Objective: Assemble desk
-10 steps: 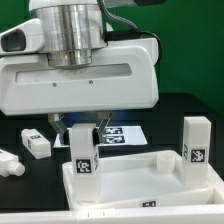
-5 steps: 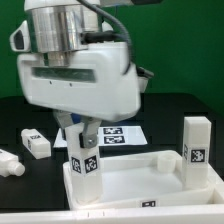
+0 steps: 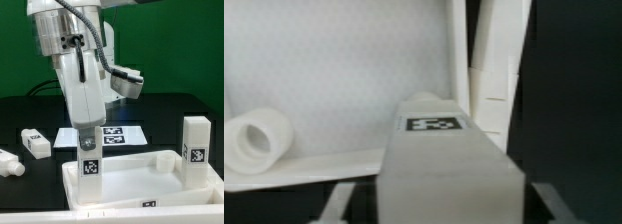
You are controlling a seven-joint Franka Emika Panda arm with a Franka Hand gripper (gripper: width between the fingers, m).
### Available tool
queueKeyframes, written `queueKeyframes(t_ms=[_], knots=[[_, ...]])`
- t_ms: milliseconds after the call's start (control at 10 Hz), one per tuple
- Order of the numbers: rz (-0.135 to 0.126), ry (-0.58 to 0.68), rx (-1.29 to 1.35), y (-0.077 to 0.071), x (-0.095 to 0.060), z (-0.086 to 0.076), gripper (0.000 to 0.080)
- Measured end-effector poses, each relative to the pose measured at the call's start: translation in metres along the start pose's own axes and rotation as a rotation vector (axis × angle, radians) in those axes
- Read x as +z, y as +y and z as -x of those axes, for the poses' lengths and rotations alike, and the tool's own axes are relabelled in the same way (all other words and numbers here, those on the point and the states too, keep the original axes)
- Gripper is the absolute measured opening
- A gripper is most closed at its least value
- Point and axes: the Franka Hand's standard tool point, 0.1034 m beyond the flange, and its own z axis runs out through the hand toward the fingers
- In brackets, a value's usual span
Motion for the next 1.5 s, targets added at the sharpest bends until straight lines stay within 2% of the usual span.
queueKeyframes(t_ms=[100,200,300,400,500,800,1100,1300,1400,1500], knots=[[0.004,0.003,-0.092,0.000,0.000,0.000,0.0378],[0.005,0.001,-0.230,0.000,0.000,0.002,0.0517],[0.000,-0.001,-0.353,-0.002,-0.003,0.004,0.0608],[-0.002,-0.001,-0.470,-0.001,-0.004,0.007,0.0608],[-0.002,0.000,-0.516,0.000,-0.004,0.012,0.0641],[0.000,0.001,-0.718,0.001,-0.003,0.009,0.0649],[0.016,0.012,-1.277,0.000,0.000,0.004,0.0649],[0.013,0.028,-1.256,0.000,0.000,0.005,0.0649],[0.013,0.028,-1.248,0.001,0.000,0.004,0.0536],[0.011,0.027,-1.175,0.001,0.000,0.005,0.0536]])
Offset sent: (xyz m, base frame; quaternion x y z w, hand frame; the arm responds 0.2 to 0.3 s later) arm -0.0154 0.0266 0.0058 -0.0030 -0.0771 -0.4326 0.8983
